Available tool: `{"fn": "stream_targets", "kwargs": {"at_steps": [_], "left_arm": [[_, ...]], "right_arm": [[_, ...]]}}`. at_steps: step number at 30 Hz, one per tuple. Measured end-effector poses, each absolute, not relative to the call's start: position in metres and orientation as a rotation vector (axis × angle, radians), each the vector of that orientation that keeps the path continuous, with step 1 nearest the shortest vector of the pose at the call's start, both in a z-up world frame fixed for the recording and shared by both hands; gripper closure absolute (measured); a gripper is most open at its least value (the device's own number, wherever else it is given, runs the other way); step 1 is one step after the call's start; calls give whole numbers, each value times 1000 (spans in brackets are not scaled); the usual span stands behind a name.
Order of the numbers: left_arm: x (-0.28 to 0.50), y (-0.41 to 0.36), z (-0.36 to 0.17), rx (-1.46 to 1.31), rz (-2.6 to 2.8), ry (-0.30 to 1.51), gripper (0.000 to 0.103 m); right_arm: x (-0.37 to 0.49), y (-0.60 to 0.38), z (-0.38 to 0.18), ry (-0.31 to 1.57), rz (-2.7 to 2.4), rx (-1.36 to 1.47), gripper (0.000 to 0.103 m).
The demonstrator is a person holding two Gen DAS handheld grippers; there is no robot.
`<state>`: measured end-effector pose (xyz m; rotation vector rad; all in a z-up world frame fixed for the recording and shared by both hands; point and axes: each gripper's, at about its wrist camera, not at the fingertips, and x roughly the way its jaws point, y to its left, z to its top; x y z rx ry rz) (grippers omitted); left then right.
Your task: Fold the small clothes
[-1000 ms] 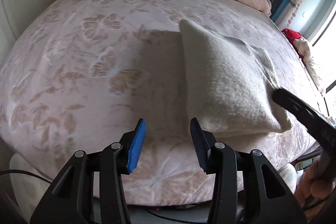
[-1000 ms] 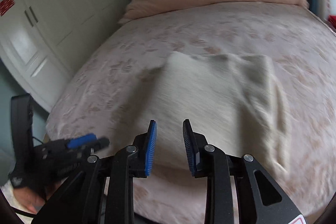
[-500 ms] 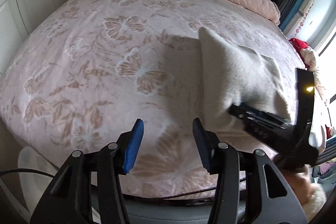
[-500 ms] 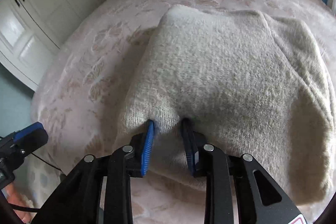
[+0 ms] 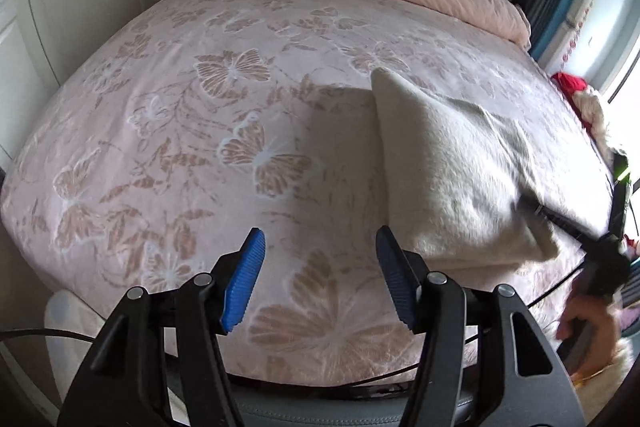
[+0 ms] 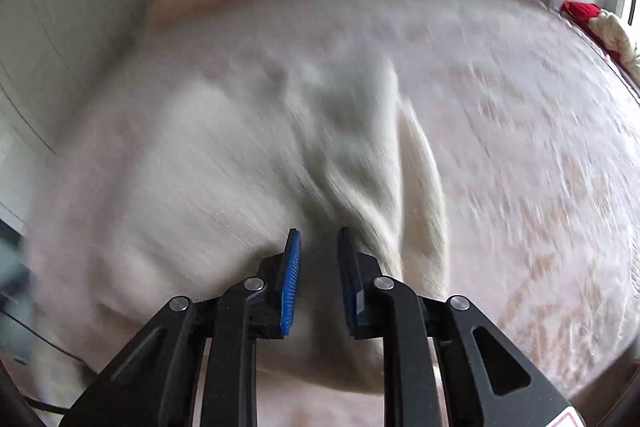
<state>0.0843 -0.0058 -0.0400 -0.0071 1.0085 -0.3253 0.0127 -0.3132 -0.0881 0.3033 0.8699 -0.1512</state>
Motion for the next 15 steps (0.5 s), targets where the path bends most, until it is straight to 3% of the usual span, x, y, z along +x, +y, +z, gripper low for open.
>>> {"fn": "stream_targets", "kwargs": {"at_steps": [4, 8, 10, 15], "left_arm": [[85, -14, -41, 3, -325, 1024, 47], [84, -23, -34, 3, -338, 1018, 46], [84, -26, -31, 13, -338, 1012, 46], [90, -27, -34, 11, -321, 1024, 42]], "right_arm": [[35, -321, -75, 838, -138, 297, 85], [82, -358, -133, 998, -233, 258, 91], [76, -369, -128, 967, -202, 330, 91], [14, -377, -82, 823, -163, 498, 73]]}}
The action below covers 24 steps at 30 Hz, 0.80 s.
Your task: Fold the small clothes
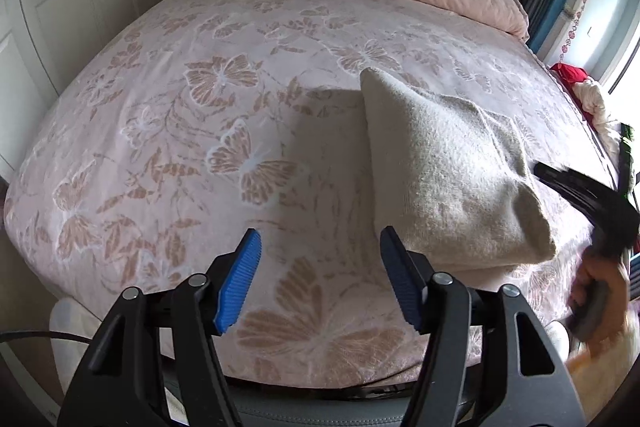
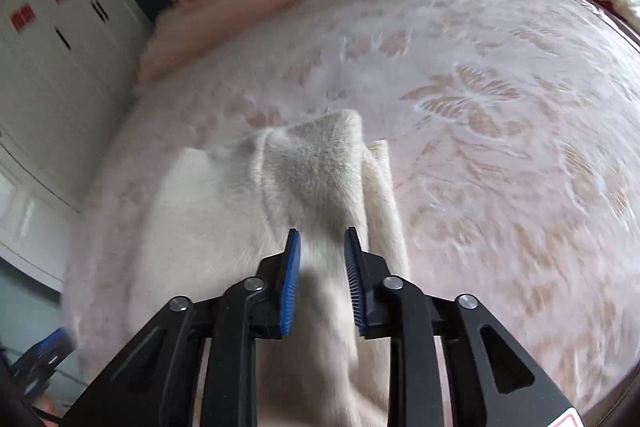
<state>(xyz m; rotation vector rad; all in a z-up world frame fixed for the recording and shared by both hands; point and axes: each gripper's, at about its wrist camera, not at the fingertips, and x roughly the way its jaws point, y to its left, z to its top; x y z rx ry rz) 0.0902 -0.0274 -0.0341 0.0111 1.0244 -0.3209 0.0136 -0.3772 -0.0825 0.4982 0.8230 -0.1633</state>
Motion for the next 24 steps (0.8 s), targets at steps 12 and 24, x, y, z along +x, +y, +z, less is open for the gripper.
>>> {"fn": "stream_targets", "kwargs": {"at_steps": [12, 24], "left_arm": [[76, -70, -51, 46, -408, 1088, 38], [73, -82, -52, 79, -405, 1084, 35]], "right_arm": [[-47, -363, -118, 855, -128, 579, 87], [-71, -402, -104, 804, -209, 608, 94]]}}
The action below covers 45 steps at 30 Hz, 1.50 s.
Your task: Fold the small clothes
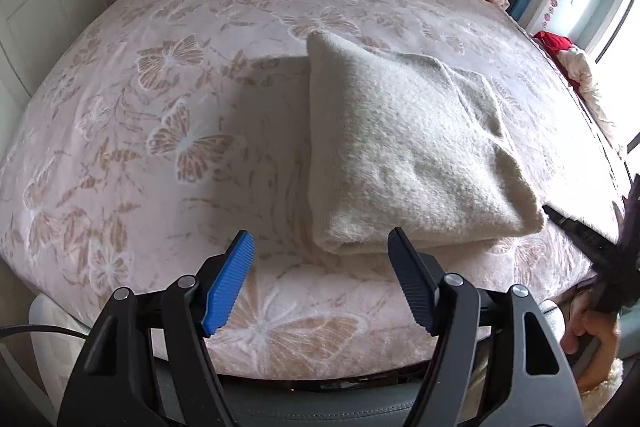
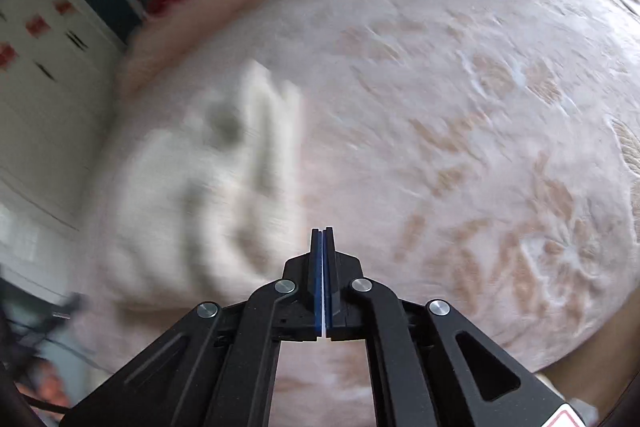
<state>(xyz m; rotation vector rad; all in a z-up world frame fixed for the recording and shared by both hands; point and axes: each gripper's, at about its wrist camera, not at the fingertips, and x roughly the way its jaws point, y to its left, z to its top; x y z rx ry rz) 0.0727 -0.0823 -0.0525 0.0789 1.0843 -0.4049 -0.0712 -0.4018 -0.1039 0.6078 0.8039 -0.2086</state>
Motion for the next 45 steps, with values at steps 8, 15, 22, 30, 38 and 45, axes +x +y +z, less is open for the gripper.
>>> {"fn": "stream_targets", "kwargs": {"at_steps": [8, 15, 22, 30, 38, 45], "left_arm": [[70, -92, -49, 88, -418, 1080, 35], [78, -74, -39, 76, -371, 1052, 33], [79, -84, -51, 69, -372, 1074, 33], [92, -121, -61, 117, -415, 1056, 33], [100, -129, -80, 46, -467, 1139, 26], [126, -119, -99, -130, -509, 1214, 14]], "right_arm": [[-7, -356, -99, 876, -77, 457, 52], [-23, -375, -86, 767, -75, 512, 89], [-19, -377, -112, 858, -109, 497, 83], [-14, -353, -97, 839, -111, 394, 81], [-29, -371, -85, 808, -143, 440, 20], [-30, -399, -146, 938, -111, 670, 18]]}}
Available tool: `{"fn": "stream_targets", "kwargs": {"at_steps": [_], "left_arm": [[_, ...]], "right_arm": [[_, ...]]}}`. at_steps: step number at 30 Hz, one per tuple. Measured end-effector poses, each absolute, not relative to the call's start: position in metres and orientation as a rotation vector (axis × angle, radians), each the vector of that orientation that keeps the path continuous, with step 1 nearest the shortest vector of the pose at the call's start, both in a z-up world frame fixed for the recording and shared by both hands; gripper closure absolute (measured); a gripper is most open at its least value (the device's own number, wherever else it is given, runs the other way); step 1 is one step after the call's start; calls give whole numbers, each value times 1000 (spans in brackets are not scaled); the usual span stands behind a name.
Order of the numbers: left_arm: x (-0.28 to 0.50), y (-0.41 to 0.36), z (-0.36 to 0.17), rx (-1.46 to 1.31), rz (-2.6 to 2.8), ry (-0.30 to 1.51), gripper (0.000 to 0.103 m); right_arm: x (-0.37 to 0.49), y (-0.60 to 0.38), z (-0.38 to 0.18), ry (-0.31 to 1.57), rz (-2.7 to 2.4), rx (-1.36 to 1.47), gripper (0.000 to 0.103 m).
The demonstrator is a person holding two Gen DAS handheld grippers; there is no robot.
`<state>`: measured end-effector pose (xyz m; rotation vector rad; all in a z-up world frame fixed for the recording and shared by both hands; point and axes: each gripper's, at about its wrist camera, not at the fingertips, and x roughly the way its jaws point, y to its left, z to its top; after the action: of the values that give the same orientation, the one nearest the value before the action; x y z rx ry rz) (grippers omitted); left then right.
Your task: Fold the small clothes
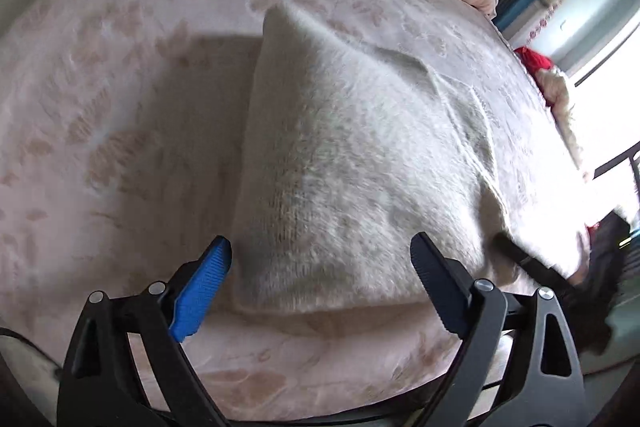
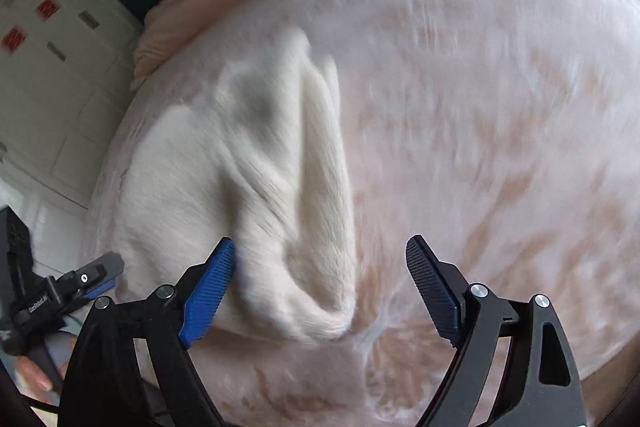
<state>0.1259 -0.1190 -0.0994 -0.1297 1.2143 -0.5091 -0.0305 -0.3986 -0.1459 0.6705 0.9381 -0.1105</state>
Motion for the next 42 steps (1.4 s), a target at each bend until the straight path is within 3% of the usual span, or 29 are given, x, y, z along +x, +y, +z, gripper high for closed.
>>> {"fn": "stream_targets", "kwargs": {"at_steps": [9, 10, 11, 12, 13, 16, 26, 36, 42], "left_arm": [[152, -124, -149, -298, -512, 1343, 5], [153, -127, -147, -310, -527, 1355, 15], [155, -128, -146, -329, -553, 1368, 29], [158, -129, -143, -345, -555, 1392, 34], [160, -127, -140, -358, -556, 1398, 48], [160, -121, -117, -401, -608, 1390, 64], [102, -114, 67, -308, -977, 1087, 71], [30, -37, 270, -273, -1194, 491, 72], [5, 41, 336, -226, -1126, 167, 71]], "right_arm": [[-9, -395, -171, 886, -17, 881, 15], [-5, -394, -173, 885, -14, 907, 24], [-1, -393, -172, 890, -15, 915, 44], [2, -390, -172, 902, -7, 927, 55], [4, -390, -172, 893, 13, 958, 61], [-1, -380, -142, 841, 19, 930, 67], [-87, -353, 37, 578, -4, 750, 67], [-171, -270, 243, 83, 54, 350, 66], [-164, -209, 306, -110, 228, 212, 63]]}}
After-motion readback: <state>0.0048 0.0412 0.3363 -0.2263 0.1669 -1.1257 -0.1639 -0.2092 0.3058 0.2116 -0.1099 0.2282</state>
